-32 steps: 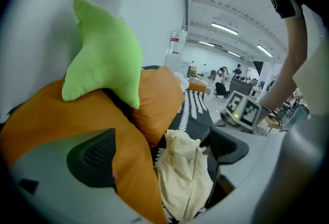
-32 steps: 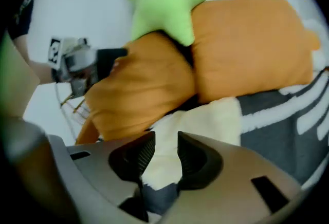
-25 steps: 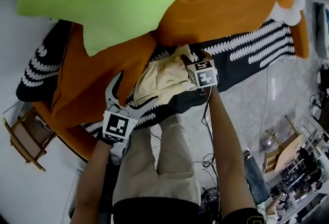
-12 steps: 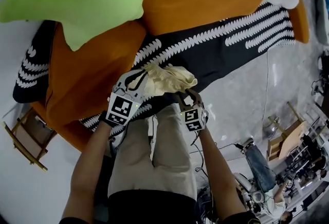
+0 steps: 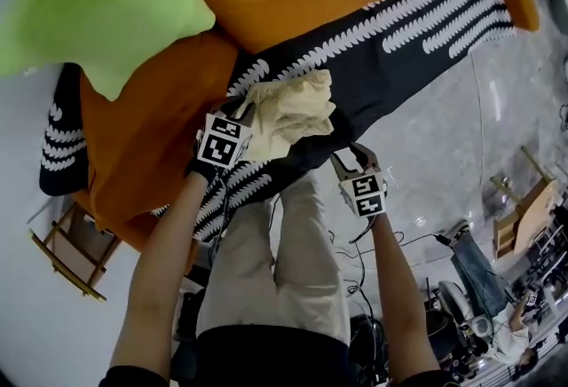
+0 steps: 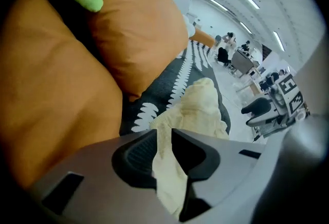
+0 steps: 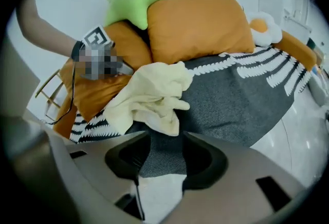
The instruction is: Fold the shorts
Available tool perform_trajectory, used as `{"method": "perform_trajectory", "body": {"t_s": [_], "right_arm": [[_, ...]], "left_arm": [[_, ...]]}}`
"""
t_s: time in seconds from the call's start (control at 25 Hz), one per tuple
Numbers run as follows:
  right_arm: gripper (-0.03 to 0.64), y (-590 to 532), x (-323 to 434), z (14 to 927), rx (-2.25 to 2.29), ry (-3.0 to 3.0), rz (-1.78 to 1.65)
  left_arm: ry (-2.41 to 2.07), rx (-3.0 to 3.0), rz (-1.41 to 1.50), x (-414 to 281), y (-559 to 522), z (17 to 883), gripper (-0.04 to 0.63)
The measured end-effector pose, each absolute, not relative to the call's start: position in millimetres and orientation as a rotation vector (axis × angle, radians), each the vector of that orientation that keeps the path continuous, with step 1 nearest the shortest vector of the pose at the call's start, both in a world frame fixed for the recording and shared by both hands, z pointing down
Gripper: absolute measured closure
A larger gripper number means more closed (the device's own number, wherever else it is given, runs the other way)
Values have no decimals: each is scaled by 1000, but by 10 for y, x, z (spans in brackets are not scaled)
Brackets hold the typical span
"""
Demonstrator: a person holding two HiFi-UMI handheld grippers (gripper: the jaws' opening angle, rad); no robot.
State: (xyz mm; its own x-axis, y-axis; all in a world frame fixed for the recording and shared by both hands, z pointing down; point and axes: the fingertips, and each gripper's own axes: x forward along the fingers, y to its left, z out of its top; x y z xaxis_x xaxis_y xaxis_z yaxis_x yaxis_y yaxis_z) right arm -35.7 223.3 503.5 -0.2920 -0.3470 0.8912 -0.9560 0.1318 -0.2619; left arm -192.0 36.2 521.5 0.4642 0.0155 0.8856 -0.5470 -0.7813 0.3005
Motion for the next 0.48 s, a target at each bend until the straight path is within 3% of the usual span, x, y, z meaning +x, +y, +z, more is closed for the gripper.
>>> {"method": "perform_trajectory", "body": {"t_s": [0.2, 0.32, 0.48], "right_arm": [[453, 1257, 269, 5041, 1588, -1754, 1181], [459, 589, 221, 5127, 1662, -1791, 1261], [404, 210, 130, 5377, 1598, -1749, 1376]], "left_arm": [[-434, 1976, 1231, -1675, 281, 5406, 361], [-327, 1994, 1317, -1692, 528, 5538, 378], [-71, 2164, 1466, -1520, 1129, 5547, 414]]}}
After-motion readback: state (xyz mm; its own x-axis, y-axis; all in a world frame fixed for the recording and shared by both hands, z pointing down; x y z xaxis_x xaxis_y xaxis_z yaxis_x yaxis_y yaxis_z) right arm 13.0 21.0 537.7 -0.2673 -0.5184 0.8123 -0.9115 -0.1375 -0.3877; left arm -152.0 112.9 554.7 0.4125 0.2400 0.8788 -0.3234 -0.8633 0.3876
